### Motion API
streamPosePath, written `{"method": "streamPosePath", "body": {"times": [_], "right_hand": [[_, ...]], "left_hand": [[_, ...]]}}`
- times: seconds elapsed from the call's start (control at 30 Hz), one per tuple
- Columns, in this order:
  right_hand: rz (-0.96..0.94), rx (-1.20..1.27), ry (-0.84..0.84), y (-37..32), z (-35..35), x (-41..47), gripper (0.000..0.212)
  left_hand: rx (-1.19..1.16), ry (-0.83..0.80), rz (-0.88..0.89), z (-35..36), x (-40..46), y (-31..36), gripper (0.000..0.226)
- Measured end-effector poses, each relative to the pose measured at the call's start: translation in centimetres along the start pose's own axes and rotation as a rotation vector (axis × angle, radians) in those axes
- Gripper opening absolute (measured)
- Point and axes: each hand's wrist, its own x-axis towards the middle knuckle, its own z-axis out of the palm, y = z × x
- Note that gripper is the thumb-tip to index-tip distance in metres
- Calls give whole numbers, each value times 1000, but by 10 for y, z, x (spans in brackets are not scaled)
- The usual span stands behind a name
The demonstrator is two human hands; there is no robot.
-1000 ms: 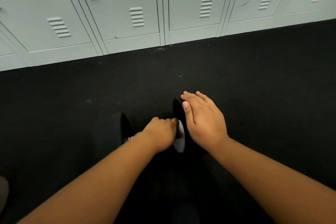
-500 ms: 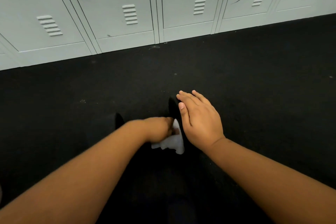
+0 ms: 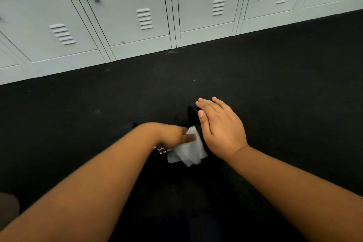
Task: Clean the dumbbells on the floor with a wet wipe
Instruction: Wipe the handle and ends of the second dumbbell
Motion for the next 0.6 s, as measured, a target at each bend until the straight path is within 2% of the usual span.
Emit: {"method": "streamPosePath", "body": {"times": [0.07, 0.13, 0.2, 0.27, 0.3, 0.37, 0.47, 0.6], "right_hand": [[-11, -8, -10, 1, -1, -1, 46], [-18, -9, -8, 1, -1, -2, 47], [-14, -9, -3, 2, -1, -2, 47], [-1, -7, 4, 2, 0, -1, 45], [2, -8, 5, 1, 0, -1, 45], [-5, -9, 11, -1, 0, 0, 46], [-30, -16, 24, 0, 1, 1, 49], [-31, -17, 38, 1, 3, -1, 51]], "left_hand": [[57, -141, -44, -9, -4, -4, 61], [122, -111, -44, -3, -2, -5, 58], [279, 66, -51, 13, 0, 5, 48], [501, 307, 18, 31, 2, 14, 39], [531, 383, 53, 38, 2, 17, 38], [475, 412, 59, 39, 3, 16, 38], [410, 260, -43, 24, 4, 10, 38], [334, -61, -172, 4, -6, -9, 63]]}}
